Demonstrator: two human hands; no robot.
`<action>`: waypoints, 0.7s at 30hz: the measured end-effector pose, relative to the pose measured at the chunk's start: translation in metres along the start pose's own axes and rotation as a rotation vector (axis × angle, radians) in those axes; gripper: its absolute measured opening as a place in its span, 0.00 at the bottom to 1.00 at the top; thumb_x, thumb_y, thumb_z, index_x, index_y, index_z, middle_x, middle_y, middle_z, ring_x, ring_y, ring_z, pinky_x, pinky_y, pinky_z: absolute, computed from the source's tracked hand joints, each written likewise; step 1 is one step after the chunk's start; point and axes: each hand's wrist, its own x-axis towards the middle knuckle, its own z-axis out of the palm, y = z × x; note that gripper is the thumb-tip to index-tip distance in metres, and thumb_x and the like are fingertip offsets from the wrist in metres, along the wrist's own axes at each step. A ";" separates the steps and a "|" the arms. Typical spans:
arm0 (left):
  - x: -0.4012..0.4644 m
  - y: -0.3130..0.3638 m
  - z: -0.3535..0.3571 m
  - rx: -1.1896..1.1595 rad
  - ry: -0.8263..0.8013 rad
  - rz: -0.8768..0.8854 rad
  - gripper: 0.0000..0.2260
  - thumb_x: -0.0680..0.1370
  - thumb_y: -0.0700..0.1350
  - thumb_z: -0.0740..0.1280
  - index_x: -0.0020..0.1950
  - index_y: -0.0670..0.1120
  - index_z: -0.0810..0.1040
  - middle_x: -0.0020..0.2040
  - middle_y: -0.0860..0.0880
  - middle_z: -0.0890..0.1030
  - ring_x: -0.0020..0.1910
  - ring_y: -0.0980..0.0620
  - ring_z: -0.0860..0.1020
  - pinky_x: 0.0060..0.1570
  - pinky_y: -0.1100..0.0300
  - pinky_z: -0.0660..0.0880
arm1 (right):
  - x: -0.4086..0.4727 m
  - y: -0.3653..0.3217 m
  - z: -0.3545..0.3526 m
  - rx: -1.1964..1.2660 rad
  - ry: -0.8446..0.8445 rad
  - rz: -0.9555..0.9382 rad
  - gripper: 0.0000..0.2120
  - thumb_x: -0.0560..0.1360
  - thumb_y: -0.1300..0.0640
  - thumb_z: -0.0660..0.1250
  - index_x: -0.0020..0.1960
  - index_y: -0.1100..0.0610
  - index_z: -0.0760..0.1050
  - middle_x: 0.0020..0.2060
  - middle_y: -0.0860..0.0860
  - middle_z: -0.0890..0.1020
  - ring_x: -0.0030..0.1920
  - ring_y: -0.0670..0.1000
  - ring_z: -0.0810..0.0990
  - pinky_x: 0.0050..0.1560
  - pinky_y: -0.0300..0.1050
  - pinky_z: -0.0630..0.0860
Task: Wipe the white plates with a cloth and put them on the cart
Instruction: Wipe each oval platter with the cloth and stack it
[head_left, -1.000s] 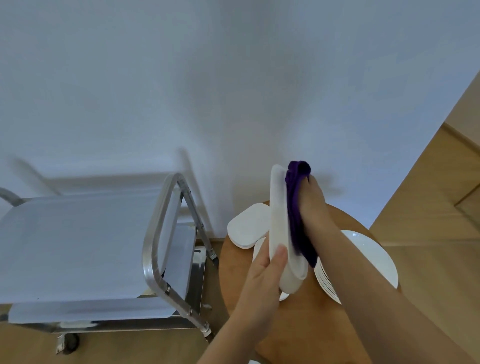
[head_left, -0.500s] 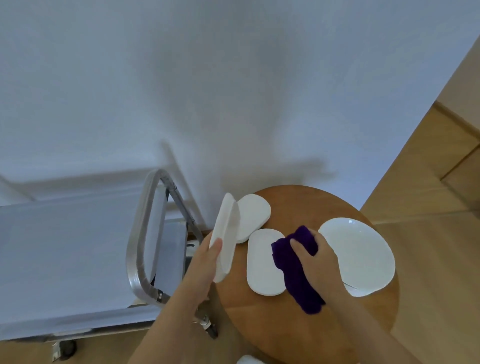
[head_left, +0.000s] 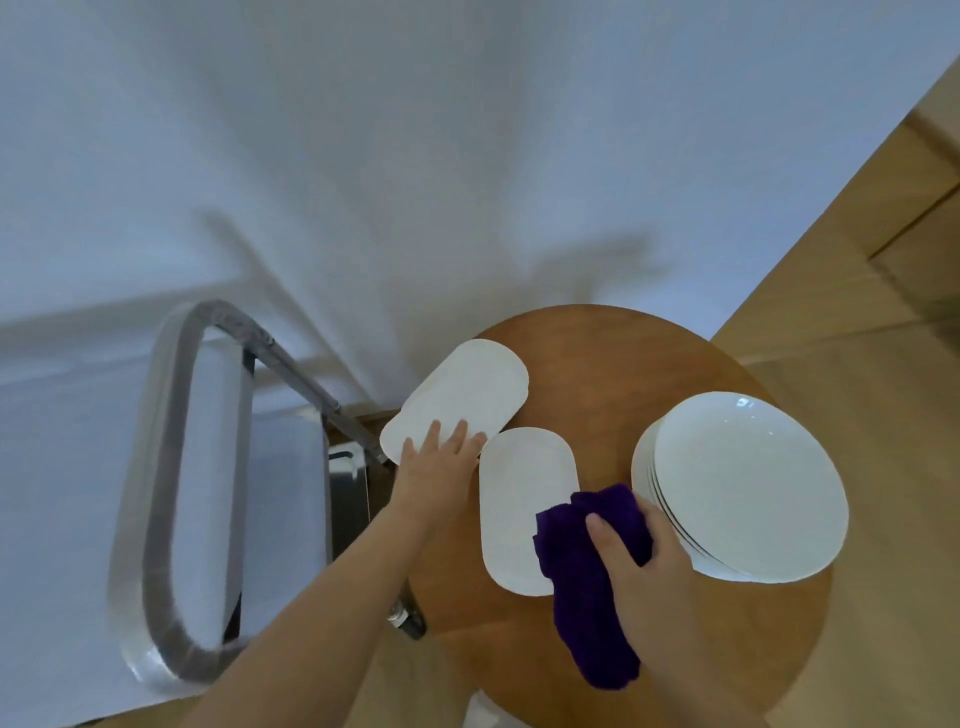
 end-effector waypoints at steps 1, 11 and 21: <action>0.009 -0.002 0.006 0.008 0.013 0.006 0.25 0.82 0.51 0.56 0.78 0.55 0.51 0.79 0.50 0.50 0.77 0.41 0.49 0.72 0.37 0.47 | 0.001 0.001 0.001 0.001 0.008 0.021 0.18 0.72 0.48 0.68 0.60 0.44 0.70 0.53 0.45 0.79 0.53 0.50 0.77 0.51 0.53 0.79; 0.053 -0.012 0.036 0.057 -0.011 0.042 0.28 0.82 0.51 0.57 0.78 0.54 0.45 0.79 0.47 0.48 0.77 0.40 0.47 0.72 0.39 0.47 | 0.023 0.005 0.013 -0.035 -0.021 0.082 0.18 0.73 0.50 0.68 0.60 0.43 0.67 0.51 0.43 0.77 0.50 0.48 0.77 0.40 0.39 0.79; 0.063 -0.014 0.054 -0.060 -0.100 0.041 0.26 0.83 0.52 0.51 0.78 0.53 0.44 0.79 0.48 0.43 0.78 0.43 0.43 0.73 0.42 0.45 | 0.028 0.011 0.026 -0.033 -0.072 0.119 0.19 0.73 0.51 0.68 0.62 0.44 0.67 0.52 0.42 0.77 0.51 0.49 0.77 0.44 0.42 0.79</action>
